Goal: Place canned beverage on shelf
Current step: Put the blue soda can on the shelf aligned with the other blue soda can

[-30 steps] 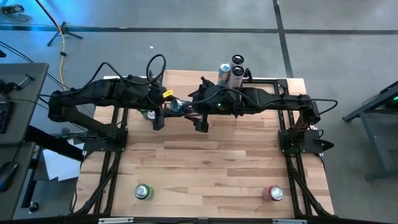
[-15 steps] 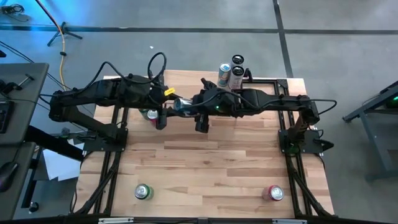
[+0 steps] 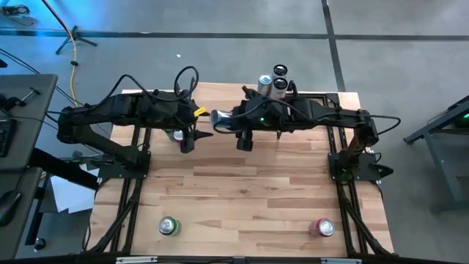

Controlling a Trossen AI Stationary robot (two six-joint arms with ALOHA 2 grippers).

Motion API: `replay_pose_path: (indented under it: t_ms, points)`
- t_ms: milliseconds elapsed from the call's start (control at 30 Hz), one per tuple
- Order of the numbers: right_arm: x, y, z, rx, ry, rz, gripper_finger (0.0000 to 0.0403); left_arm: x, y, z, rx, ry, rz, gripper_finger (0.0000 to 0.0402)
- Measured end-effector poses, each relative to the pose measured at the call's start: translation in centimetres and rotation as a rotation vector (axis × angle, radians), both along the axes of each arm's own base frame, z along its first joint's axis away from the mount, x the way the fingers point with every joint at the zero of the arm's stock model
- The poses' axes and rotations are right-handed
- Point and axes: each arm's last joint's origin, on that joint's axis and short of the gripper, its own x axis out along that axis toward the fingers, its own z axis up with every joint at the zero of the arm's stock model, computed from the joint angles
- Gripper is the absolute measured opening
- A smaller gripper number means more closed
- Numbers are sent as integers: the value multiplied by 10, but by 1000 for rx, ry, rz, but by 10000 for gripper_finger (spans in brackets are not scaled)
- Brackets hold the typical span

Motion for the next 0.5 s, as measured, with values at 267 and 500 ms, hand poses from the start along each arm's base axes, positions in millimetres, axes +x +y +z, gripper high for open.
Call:
replay_pose_path:
  t_ms: [267,500]
  points:
    - [-43,-10,-2,84,163,-101,215,-24,3,-9,-54,50,104,269]
    - [-95,3,-44,238,5,-202,215,-64,1,-46,-215,-190,179,269]
